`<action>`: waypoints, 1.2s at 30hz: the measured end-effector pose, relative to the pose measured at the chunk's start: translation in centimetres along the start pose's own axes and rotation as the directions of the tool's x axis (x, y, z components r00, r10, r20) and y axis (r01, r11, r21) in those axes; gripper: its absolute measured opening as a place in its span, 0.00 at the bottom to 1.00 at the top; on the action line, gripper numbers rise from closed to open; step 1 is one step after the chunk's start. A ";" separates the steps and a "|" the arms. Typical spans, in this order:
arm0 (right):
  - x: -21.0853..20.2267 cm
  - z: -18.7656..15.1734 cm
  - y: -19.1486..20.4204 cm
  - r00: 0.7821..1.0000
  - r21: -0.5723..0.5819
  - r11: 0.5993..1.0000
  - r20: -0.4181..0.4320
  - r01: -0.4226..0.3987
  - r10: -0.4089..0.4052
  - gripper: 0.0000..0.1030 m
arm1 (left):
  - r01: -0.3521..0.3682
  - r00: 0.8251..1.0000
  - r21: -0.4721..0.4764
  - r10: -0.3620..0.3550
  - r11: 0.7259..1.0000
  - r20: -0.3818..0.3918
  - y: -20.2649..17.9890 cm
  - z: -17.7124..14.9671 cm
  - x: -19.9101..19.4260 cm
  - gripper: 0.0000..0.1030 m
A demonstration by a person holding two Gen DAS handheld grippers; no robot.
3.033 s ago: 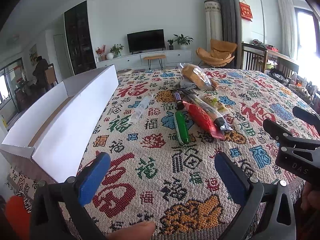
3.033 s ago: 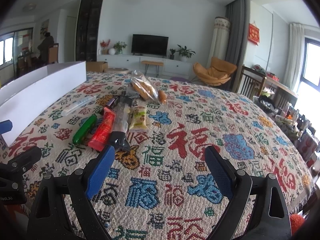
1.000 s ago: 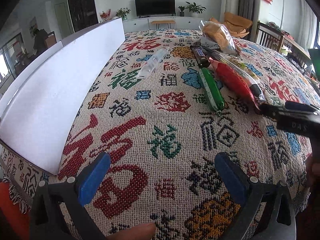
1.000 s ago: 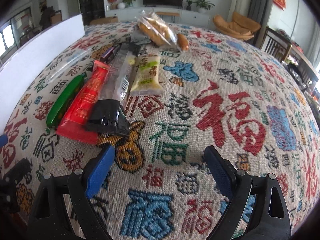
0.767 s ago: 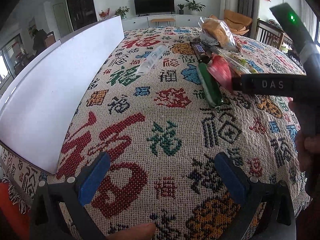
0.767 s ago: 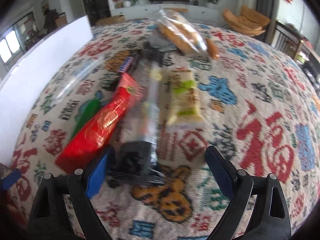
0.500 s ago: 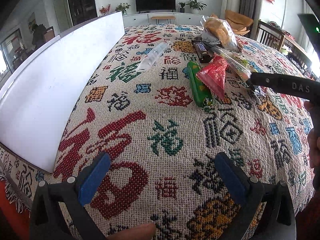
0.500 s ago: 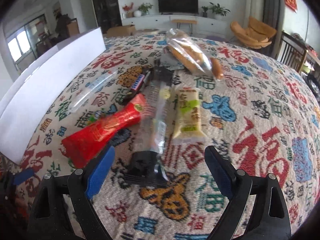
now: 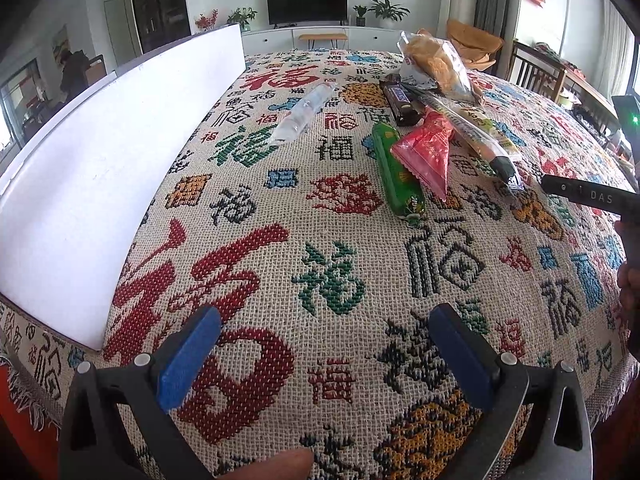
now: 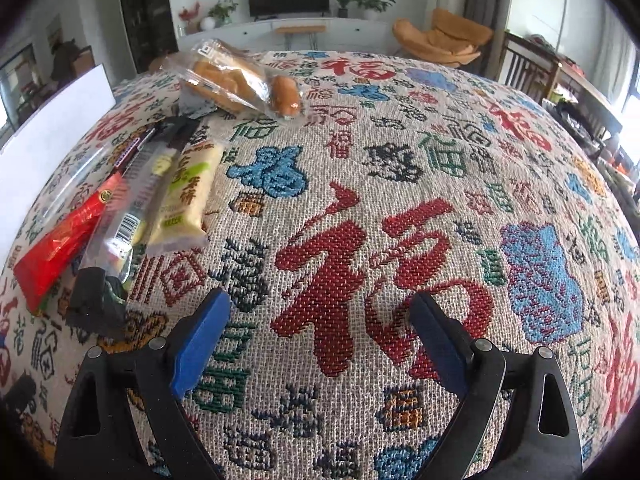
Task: Organize snacks
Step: 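Grasp the clear tube snack with the left tool while the right tool approaches the snacks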
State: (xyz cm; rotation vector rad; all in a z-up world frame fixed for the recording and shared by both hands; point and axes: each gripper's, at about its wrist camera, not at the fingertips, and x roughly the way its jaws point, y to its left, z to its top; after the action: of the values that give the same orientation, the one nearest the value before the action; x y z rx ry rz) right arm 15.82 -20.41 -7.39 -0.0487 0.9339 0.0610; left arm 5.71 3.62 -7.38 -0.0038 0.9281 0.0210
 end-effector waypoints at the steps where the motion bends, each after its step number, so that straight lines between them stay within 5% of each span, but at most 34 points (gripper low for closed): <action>1: 0.0 0.1 -0.1 1.000 0.002 1.000 0.000 -0.002 0.002 0.91 | 0.001 1.000 -0.002 -0.001 1.000 0.000 0.0 0.0 0.0 1.00; 32: 0.1 -0.1 -0.1 1.000 0.003 1.000 0.000 -0.001 0.001 0.91 | 0.042 0.998 0.020 -0.041 0.999 -0.044 0.4 0.9 0.3 1.00; 36: 0.1 -0.1 -0.1 1.000 0.002 1.000 0.001 0.001 -0.001 0.91 | 0.090 0.996 -0.038 -0.089 0.995 0.028 2.1 3.6 -1.2 1.00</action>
State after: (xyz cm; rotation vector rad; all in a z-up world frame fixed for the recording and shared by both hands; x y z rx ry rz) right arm 15.83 -20.50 -7.57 -0.0469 0.9331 0.0593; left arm 7.81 5.73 -4.29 -0.0817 0.8999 -0.0439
